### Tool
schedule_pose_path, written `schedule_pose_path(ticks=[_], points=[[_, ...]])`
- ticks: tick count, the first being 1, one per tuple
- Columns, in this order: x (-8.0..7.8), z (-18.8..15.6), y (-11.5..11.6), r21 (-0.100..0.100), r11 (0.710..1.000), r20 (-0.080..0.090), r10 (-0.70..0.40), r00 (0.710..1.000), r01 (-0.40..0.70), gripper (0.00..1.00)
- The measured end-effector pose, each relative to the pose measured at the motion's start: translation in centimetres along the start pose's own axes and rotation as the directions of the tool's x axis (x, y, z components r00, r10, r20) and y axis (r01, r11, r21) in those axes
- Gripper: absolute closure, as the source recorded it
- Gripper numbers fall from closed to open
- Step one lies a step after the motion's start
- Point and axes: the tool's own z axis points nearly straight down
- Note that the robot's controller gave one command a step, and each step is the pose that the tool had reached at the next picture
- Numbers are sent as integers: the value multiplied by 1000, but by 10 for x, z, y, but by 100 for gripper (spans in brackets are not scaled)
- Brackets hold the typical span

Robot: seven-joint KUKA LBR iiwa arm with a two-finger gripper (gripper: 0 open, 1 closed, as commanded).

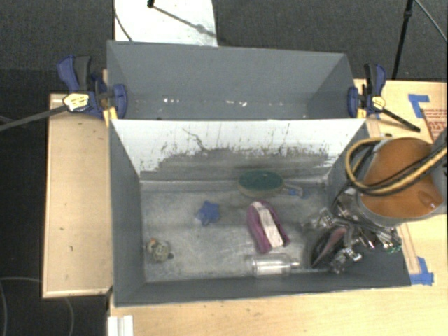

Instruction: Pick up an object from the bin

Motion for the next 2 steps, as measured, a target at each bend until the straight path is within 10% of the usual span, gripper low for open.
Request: schedule_pose_path(ticks=[1,2], points=[[-2,-2,0,2,1000,6,-4,1000,4,100],[3,-163,25,3,963,2,-270,963,270,100]])
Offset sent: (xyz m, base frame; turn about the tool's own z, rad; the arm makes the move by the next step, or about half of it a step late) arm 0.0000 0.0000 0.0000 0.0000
